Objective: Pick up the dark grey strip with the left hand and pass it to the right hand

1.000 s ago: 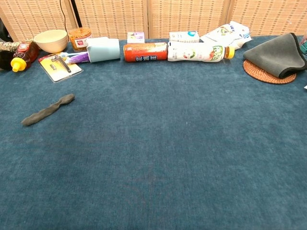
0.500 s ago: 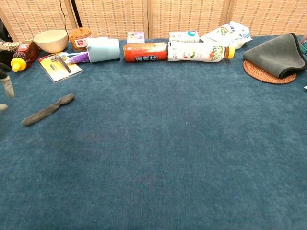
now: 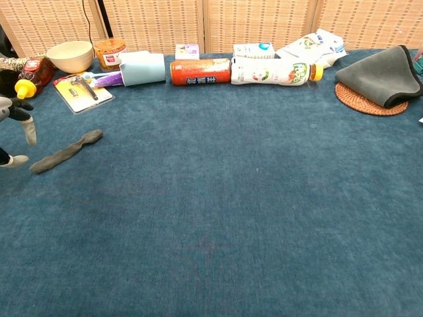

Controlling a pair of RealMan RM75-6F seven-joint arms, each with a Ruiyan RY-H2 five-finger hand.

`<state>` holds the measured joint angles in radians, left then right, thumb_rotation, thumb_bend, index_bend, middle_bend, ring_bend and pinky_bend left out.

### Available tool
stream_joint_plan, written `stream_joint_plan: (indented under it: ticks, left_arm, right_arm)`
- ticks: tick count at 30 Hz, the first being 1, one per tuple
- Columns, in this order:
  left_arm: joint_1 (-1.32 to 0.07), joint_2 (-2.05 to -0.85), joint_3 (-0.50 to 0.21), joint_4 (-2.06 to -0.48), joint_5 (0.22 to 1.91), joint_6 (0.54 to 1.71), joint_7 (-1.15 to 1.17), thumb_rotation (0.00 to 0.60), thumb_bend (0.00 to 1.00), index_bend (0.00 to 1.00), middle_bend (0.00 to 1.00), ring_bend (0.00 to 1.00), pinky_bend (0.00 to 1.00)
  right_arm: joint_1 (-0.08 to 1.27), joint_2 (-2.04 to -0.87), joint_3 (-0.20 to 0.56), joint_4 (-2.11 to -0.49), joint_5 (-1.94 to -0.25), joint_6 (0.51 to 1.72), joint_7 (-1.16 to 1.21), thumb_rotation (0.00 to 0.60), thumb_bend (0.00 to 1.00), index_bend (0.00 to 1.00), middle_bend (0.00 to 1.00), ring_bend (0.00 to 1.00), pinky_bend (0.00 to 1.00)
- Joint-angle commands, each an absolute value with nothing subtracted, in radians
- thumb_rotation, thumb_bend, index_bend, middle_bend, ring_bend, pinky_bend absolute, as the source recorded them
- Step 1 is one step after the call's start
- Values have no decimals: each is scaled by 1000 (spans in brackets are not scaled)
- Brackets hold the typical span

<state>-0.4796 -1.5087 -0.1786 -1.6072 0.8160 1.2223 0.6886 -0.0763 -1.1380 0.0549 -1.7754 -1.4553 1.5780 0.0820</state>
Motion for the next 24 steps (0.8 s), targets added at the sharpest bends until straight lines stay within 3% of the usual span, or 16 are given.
stream_joint_plan:
  ticks: [1, 24]
  left_arm:
    - [-490, -1529, -182, -1593, 796, 1227, 699, 600, 288, 458, 95, 91, 48]
    - [-514, -1636, -188, -1532, 731, 1283, 742, 600, 282, 441, 95, 91, 48]
  right_arm:
    - [-79, -1138, 54, -1773, -1455, 1579, 86, 600, 307, 189, 79, 0, 0]
    - [-101, -1127, 48, -1746, -1449, 1586, 136, 600, 307, 199, 79, 0, 0]
